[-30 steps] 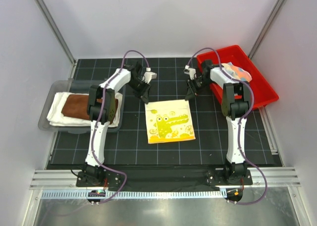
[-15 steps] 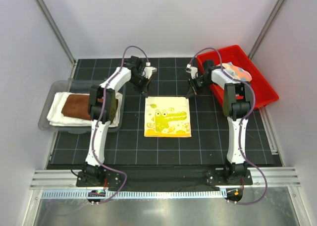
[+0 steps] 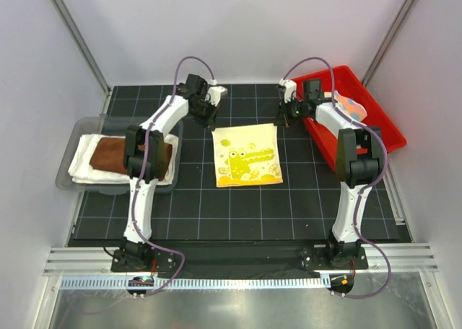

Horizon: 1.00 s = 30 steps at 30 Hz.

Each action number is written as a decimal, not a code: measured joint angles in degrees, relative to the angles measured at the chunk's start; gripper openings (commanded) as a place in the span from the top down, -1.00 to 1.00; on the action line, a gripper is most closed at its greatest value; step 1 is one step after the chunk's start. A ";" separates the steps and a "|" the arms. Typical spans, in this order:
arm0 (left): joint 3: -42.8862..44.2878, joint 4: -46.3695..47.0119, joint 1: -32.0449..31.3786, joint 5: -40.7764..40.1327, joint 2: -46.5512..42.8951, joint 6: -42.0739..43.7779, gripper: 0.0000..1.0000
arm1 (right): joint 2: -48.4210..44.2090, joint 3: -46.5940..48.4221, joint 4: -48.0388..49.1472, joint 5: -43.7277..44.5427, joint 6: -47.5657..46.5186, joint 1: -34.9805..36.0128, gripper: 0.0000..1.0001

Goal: Fold and stack the towels
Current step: Fold the towel

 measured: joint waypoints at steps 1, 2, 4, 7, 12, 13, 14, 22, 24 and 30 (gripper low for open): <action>-0.70 0.46 0.00 -0.13 -1.27 -0.11 1.00 | -0.81 -0.50 0.98 0.02 0.24 0.00 0.98; -1.29 0.76 0.00 -0.13 -2.32 -0.20 1.00 | -1.97 -1.49 2.16 0.09 0.68 0.00 0.98; -2.45 1.53 0.00 -0.09 -4.92 -0.24 1.00 | -3.39 -2.99 3.54 0.22 1.01 0.00 0.98; -3.96 2.73 -0.13 -0.09 -8.52 -0.33 1.00 | -5.73 -6.19 5.57 0.63 1.68 0.00 0.98; -6.97 3.54 -0.96 -0.15 -12.46 -0.42 1.00 | -8.68 -10.08 7.48 1.16 2.93 0.00 0.98; -7.80 3.58 -1.16 -0.20 -12.94 -0.44 1.00 | -9.22 -10.69 7.87 1.31 3.08 0.00 0.98; -8.74 3.74 -1.38 -0.33 -13.38 -0.48 1.00 | -9.77 -11.32 8.31 1.44 3.32 0.00 0.98; -14.14 4.07 -2.25 -1.60 -15.17 -1.25 1.00 | -14.56 -15.96 10.43 1.53 4.61 0.28 0.98; -15.08 4.28 -2.38 -1.99 -15.72 -1.27 1.00 | -15.82 -17.14 10.95 1.55 4.94 0.55 0.98; -19.50 5.29 -3.06 -3.30 -19.91 -1.29 1.00 | -20.37 -21.81 12.92 2.12 6.38 1.44 0.98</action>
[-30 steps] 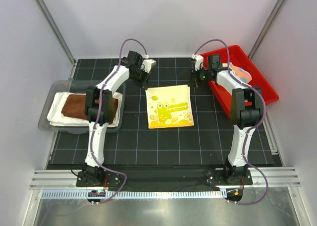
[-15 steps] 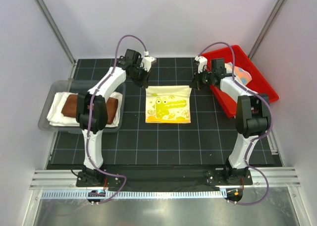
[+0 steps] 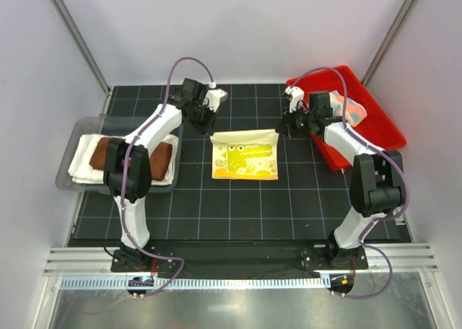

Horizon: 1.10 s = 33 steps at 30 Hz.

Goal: Fold and stack the towels
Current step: Fold the towel

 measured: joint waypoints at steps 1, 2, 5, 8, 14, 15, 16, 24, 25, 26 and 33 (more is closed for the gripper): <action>-0.63 0.17 -0.13 -0.04 -0.70 0.00 1.00 | -0.74 -0.85 0.00 0.17 0.20 0.22 0.98; -1.36 0.37 -0.31 -0.13 -1.57 -0.07 1.00 | -1.57 -1.81 0.00 0.46 0.37 0.46 0.98; -3.54 0.76 -1.07 -0.52 -4.09 -0.39 1.00 | -4.52 -4.92 0.20 1.60 0.79 1.22 0.98; -5.92 1.27 -1.95 -0.90 -6.38 -0.87 1.00 | -7.76 -7.96 0.44 2.73 1.33 1.70 0.98; -10.73 1.64 -3.67 -1.49 -9.86 -2.01 1.00 | -12.44 -13.57 2.29 4.07 3.17 2.60 0.98; -11.76 1.70 -4.04 -1.77 -10.40 -2.21 1.00 | -12.81 -14.40 2.62 4.42 3.43 2.91 0.98; -12.74 1.66 -4.46 -2.01 -10.84 -2.54 1.00 | -13.05 -15.04 2.67 4.63 3.63 3.17 0.98; -20.35 3.56 -6.80 -4.00 -13.81 -4.22 1.00 | -17.46 -20.41 3.93 8.11 5.53 5.31 0.98; -20.92 3.74 -6.80 -4.13 -13.92 -4.48 1.00 | -17.90 -21.14 4.68 8.61 5.95 5.33 0.98; -21.38 4.00 -6.80 -4.24 -13.97 -4.57 1.00 | -18.25 -22.12 5.57 9.11 6.60 5.49 0.98; -23.71 5.84 -7.52 -5.55 -13.97 -4.98 1.00 | -18.38 -28.13 9.01 12.00 8.61 7.06 0.98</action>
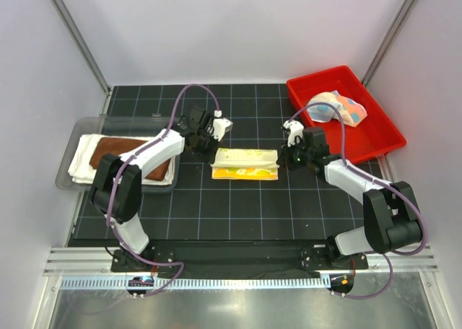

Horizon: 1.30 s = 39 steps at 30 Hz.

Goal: Fold and stack the towels
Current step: Fold the towel

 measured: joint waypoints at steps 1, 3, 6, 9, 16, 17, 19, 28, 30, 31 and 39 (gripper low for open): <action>-0.24 0.09 -0.24 -0.26 0.00 -0.13 1.00 | 0.00 -0.50 0.02 0.20 0.22 0.22 0.98; -0.57 0.24 -0.61 -0.50 0.00 -0.55 1.00 | -0.02 -1.09 0.24 0.66 0.57 0.59 0.97; -1.16 0.61 -1.22 -1.42 0.00 -1.03 1.00 | -0.59 -1.79 0.74 1.42 0.98 1.09 0.83; -1.64 0.92 -1.90 -2.36 0.00 -1.29 0.83 | -1.38 -1.88 0.55 1.97 1.31 1.31 0.68; -3.08 0.50 -3.52 -4.76 -1.25 -2.45 0.46 | -3.13 -1.75 -3.82 3.48 1.97 1.77 0.15; -3.39 0.26 -3.56 -4.87 -1.92 -2.69 0.45 | -3.54 -1.70 -4.20 3.37 2.01 1.90 0.15; -3.63 -0.81 -3.69 -5.35 -3.85 -2.58 0.35 | -5.11 -1.09 -5.68 2.03 3.13 2.19 0.14; -2.23 1.97 -4.15 -4.37 -6.54 -11.96 0.33 | -0.39 9.60 -6.36 0.46 14.91 5.03 0.31; -3.43 5.60 -4.15 -3.45 -5.81 -15.45 0.34 | 3.87 11.47 -6.54 0.33 17.64 5.40 0.31; -4.42 7.39 -4.15 -3.02 -5.31 -17.14 0.35 | 5.84 11.69 -6.56 0.35 18.93 5.51 0.31; -16.11 14.67 -4.17 -4.35 -1.18 -26.38 0.32 | 14.56 7.02 -7.41 1.79 26.27 5.70 0.31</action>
